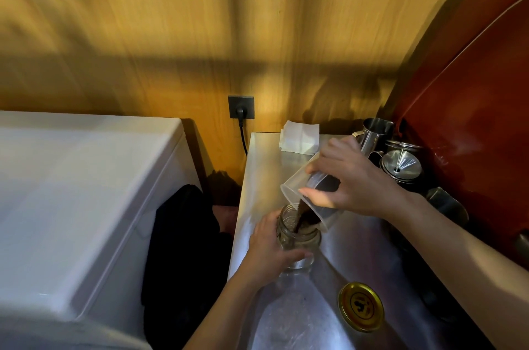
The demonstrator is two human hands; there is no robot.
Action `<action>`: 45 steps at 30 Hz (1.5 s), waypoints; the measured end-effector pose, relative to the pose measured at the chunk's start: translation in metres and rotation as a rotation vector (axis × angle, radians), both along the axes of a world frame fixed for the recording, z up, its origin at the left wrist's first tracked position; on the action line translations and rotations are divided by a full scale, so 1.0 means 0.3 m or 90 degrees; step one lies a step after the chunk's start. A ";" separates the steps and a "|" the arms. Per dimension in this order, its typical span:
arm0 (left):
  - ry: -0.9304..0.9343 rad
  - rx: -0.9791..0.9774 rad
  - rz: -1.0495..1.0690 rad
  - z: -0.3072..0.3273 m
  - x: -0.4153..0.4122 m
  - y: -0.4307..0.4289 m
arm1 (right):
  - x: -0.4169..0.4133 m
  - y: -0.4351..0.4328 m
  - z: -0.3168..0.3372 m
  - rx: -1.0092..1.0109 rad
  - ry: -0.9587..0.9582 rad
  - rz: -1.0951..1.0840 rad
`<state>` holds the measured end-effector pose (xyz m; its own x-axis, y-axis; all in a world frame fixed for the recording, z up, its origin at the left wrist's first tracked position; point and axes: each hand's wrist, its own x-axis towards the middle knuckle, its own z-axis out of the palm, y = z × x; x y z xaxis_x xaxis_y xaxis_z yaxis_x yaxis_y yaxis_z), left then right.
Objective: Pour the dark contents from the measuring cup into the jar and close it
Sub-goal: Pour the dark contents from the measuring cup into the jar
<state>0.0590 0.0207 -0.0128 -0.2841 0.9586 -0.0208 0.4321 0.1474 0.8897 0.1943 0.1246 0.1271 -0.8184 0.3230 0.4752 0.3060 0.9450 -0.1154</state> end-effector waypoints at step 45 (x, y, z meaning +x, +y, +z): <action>0.006 0.021 -0.018 -0.030 -0.010 0.006 | -0.028 0.011 -0.049 0.146 0.074 0.094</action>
